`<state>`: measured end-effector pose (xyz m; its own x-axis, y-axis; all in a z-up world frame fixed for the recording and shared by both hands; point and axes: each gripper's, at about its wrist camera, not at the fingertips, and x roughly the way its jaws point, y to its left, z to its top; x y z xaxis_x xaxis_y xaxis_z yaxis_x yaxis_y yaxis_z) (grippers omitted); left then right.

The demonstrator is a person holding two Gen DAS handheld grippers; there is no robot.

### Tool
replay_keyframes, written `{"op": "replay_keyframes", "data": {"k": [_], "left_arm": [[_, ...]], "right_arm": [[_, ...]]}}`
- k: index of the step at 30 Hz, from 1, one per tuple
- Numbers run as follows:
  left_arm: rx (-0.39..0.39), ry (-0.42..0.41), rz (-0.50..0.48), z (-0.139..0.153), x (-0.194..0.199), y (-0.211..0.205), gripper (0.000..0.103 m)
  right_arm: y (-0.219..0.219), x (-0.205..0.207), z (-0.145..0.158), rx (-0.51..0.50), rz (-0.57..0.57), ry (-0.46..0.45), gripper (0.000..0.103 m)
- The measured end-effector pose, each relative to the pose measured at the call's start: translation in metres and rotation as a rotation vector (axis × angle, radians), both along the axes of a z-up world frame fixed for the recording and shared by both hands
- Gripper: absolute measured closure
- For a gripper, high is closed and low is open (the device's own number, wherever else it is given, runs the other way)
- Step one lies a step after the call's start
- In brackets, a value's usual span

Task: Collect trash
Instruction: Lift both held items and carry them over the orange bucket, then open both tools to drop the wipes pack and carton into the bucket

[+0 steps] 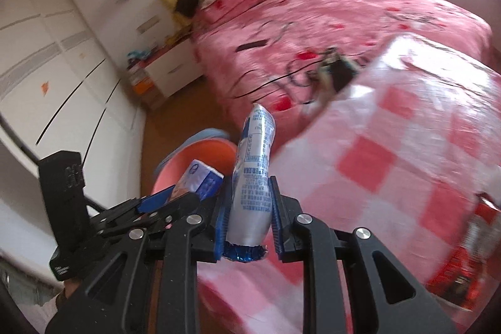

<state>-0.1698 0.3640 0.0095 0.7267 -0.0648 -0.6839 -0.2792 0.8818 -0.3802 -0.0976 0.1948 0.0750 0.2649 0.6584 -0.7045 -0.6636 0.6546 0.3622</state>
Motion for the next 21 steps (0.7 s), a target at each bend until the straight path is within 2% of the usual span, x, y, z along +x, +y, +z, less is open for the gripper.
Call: {"op": "replay_keyframes", "data": {"k": [6,12,13,14,16,17,18,21], "left_arm": [[-0.013,0.032,0.131,-0.017,-0.014,0.050,0.048],[-0.040,0.055,0.211,-0.031,-0.022,0.077,0.048],[-0.044,0.060,0.227,-0.034,-0.023,0.080,0.047],[-0.045,0.066,0.238,-0.036,-0.024,0.082,0.047],[-0.048,0.080,0.255,-0.041,-0.026,0.087,0.046],[-0.048,0.087,0.261,-0.043,-0.027,0.088,0.044],[-0.047,0.091,0.268,-0.044,-0.029,0.089,0.037],[-0.037,0.094,0.273,-0.046,-0.033,0.089,0.035]], "right_arm": [[0.058,-0.007,-0.010,-0.015,0.097,0.029,0.079],[0.102,-0.006,-0.022,-0.029,0.139,0.046,0.077],[0.110,-0.007,-0.028,-0.047,0.145,0.050,0.074],[0.115,-0.005,-0.033,-0.057,0.145,0.062,0.058],[0.114,-0.002,-0.042,-0.057,0.118,0.091,0.037],[0.110,-0.001,-0.044,-0.051,0.108,0.099,0.032],[0.105,0.000,-0.046,-0.045,0.094,0.104,0.031],[0.088,-0.001,-0.042,-0.031,0.043,0.091,0.023]]}}
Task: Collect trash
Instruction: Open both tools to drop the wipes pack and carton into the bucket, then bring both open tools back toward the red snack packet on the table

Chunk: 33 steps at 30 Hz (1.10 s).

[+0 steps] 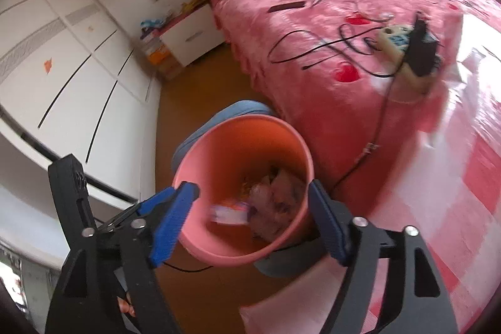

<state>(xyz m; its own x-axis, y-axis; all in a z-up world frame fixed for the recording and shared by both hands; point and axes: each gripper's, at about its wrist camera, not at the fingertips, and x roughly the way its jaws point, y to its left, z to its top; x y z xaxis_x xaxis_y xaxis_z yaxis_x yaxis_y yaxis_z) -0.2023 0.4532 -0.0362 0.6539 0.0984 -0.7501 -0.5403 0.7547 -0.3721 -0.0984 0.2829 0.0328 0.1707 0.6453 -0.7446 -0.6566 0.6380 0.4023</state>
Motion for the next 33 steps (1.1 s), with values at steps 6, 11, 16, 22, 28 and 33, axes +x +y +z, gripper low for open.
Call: {"op": "replay_keyframes", "data": {"k": [6,11,16,22,28,33], "left_arm": [[0.015,0.003,-0.016,0.005,0.000,-0.006,0.034],[0.030,0.001,-0.047,0.014,0.001,-0.019,0.034],[0.043,-0.009,-0.083,0.023,0.004,-0.035,0.034],[0.062,-0.012,-0.134,0.034,0.008,-0.057,0.033],[0.077,-0.019,-0.184,0.047,0.011,-0.080,0.031],[0.100,-0.027,-0.232,0.058,0.014,-0.102,0.029]], "right_arm": [[-0.042,-0.012,0.024,0.008,-0.065,-0.142,0.015],[-0.072,-0.028,0.034,-0.009,-0.098,-0.240,0.014],[-0.093,-0.040,0.033,-0.024,-0.121,-0.276,0.014],[-0.120,-0.048,0.027,-0.034,-0.156,-0.296,0.014],[-0.151,-0.051,0.022,-0.035,-0.201,-0.310,0.014],[-0.174,-0.051,0.022,-0.041,-0.239,-0.322,0.014]]}}
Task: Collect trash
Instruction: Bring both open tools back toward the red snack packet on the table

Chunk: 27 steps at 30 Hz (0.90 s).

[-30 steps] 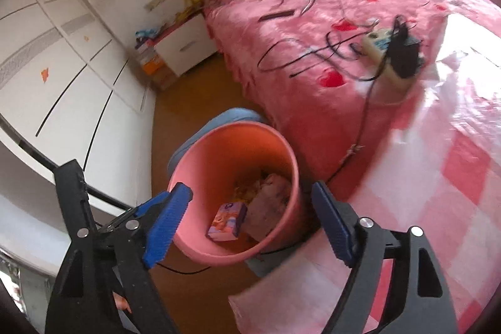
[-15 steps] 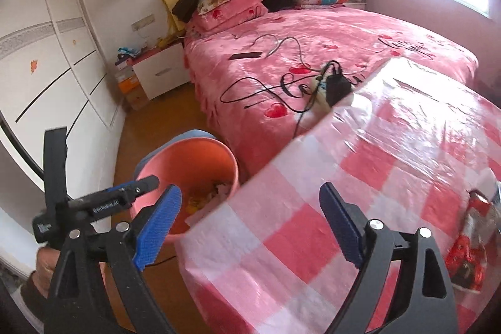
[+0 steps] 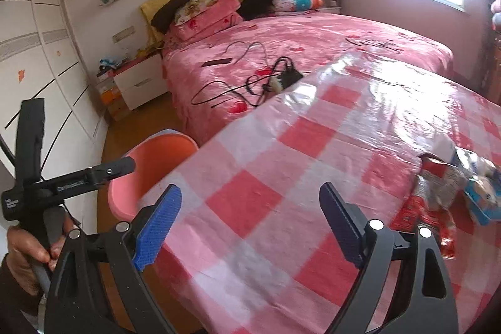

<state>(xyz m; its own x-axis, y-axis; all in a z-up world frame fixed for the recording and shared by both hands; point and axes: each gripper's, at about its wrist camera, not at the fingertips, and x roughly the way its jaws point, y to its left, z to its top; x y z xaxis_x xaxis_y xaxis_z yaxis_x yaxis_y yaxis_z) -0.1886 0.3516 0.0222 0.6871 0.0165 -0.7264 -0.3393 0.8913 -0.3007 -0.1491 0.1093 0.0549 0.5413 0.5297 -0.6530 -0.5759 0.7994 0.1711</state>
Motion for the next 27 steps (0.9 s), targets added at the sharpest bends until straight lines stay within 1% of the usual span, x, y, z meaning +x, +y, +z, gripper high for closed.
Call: {"op": "replay_keyframes", "data": {"k": [7,16,27], "left_arm": [[0.033,-0.006,-0.067,0.013,0.004,-0.035,0.029],[0.077,-0.007,-0.127,0.025,0.007,-0.070,0.028],[0.115,0.009,-0.198,0.030,0.011,-0.114,0.028]], "right_arm": [[-0.022,-0.001,0.001,-0.028,-0.037,-0.033,0.014],[-0.044,0.004,-0.002,-0.017,-0.072,-0.018,0.014],[-0.072,0.006,-0.004,-0.036,-0.123,-0.034,0.014]]}}
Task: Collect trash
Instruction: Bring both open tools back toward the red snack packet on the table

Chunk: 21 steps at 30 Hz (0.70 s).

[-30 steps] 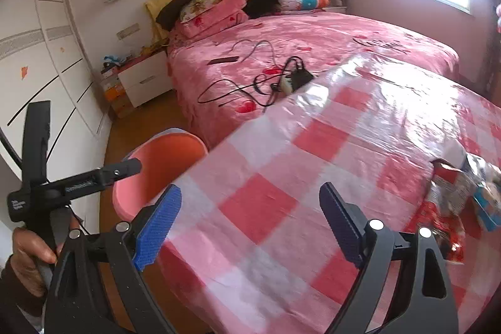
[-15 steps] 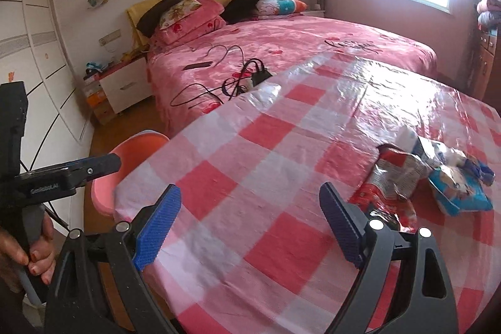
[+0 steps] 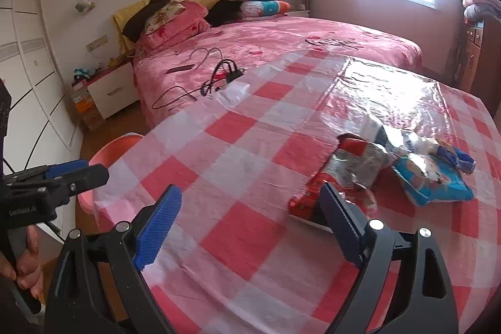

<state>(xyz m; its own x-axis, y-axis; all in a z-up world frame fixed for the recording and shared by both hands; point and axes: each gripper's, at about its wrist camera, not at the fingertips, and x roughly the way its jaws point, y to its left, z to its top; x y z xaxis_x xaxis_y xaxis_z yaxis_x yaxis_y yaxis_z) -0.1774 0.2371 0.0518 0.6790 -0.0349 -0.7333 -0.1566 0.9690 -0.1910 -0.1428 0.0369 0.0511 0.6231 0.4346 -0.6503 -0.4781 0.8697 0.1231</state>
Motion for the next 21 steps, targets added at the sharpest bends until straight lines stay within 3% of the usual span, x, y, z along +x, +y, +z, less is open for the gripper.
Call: {"op": "replay_keyframes", "data": {"k": [21], "left_arm": [[0.057,0.035,-0.135,-0.001,0.021,-0.077,0.028]], "right_arm": [[-0.070,0.021,-0.001,0.019,-0.147,-0.011,0.014]]}}
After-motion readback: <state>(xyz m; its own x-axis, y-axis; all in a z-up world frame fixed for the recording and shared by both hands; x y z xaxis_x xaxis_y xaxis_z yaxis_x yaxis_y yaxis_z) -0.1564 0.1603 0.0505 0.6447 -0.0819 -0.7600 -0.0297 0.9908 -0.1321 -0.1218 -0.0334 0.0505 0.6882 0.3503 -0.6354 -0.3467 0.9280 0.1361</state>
